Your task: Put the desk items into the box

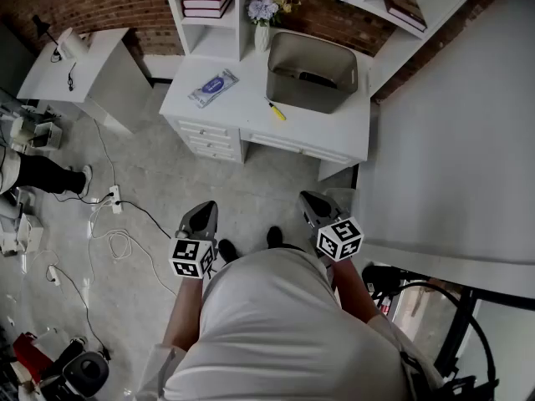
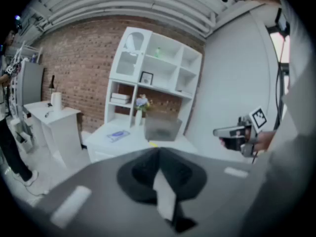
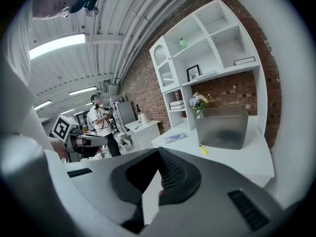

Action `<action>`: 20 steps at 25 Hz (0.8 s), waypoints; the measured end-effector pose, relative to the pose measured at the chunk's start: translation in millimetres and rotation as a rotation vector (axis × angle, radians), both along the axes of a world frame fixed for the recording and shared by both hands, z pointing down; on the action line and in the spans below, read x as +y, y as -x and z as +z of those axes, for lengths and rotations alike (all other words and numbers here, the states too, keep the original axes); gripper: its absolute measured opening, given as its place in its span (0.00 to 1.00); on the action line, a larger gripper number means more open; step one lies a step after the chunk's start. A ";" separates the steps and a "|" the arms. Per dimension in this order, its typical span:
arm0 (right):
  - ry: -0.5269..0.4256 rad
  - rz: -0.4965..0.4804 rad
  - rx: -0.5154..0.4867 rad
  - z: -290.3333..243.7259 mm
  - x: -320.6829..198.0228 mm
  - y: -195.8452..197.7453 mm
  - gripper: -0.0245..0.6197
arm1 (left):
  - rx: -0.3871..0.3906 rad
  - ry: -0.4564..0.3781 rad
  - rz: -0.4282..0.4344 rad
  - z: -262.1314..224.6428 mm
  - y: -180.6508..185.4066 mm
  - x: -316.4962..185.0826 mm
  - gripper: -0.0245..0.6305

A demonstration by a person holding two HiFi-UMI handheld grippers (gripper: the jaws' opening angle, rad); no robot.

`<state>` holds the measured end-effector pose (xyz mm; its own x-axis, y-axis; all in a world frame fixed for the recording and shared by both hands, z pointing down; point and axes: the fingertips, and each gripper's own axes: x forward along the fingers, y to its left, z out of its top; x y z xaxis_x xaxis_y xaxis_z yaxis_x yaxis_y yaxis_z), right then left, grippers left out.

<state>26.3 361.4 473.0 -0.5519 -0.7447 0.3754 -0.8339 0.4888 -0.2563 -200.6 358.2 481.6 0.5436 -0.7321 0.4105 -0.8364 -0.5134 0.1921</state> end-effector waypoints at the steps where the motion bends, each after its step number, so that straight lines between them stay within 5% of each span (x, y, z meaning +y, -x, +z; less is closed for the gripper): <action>1: 0.001 0.000 0.001 0.9 -0.2 -0.5 0.04 | -0.001 0.001 -0.001 1.0 -0.2 -0.5 0.04; 20: 0.030 -0.046 -0.016 11.0 -7.2 -17.5 0.04 | -0.013 0.013 -0.042 6.3 -14.8 -2.8 0.04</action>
<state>43.8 354.2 484.0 -0.5913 -0.7068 0.3882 -0.8064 0.5185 -0.2843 -185.8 355.4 487.9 0.5069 -0.7486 0.4273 -0.8597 -0.4752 0.1875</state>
